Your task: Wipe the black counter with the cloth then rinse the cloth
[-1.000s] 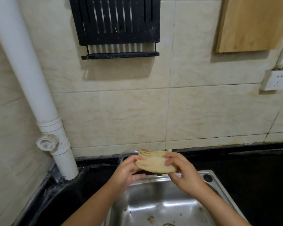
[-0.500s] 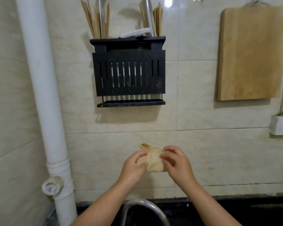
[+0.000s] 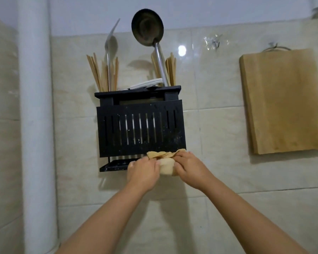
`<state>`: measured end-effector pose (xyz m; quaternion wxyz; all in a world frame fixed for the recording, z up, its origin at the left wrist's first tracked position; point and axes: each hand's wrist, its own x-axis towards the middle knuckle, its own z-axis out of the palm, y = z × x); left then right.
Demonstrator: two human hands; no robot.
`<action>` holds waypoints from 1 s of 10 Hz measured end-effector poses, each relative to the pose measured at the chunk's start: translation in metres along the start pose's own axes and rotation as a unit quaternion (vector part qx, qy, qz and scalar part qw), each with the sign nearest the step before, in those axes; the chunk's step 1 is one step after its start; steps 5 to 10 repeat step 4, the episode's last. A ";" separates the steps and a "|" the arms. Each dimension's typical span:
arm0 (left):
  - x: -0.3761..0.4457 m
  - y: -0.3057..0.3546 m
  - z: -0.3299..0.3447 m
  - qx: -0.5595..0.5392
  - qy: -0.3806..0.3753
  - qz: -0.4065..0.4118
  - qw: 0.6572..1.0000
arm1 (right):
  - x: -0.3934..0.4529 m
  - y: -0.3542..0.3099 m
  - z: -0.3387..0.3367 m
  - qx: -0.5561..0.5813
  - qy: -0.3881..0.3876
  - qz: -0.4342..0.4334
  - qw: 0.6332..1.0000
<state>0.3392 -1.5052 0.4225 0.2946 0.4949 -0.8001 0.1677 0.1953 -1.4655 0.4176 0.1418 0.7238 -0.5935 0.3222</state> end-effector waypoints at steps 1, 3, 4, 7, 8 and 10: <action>0.009 -0.005 -0.001 0.006 -0.062 -0.009 0.998 | 0.007 0.012 -0.005 0.001 -0.055 0.005 0.998; 0.031 -0.002 -0.006 -0.025 -0.154 -0.090 0.984 | 0.018 0.010 -0.009 0.153 -0.063 0.106 0.981; 0.017 -0.011 -0.002 0.004 -0.063 -0.062 0.996 | 0.005 0.011 -0.012 0.217 -0.032 0.114 0.969; 0.017 -0.011 -0.002 0.004 -0.063 -0.062 0.996 | 0.005 0.011 -0.012 0.217 -0.032 0.114 0.969; 0.017 -0.011 -0.002 0.004 -0.063 -0.062 0.996 | 0.005 0.011 -0.012 0.217 -0.032 0.114 0.969; 0.017 -0.011 -0.002 0.004 -0.063 -0.062 0.996 | 0.005 0.011 -0.012 0.217 -0.032 0.114 0.969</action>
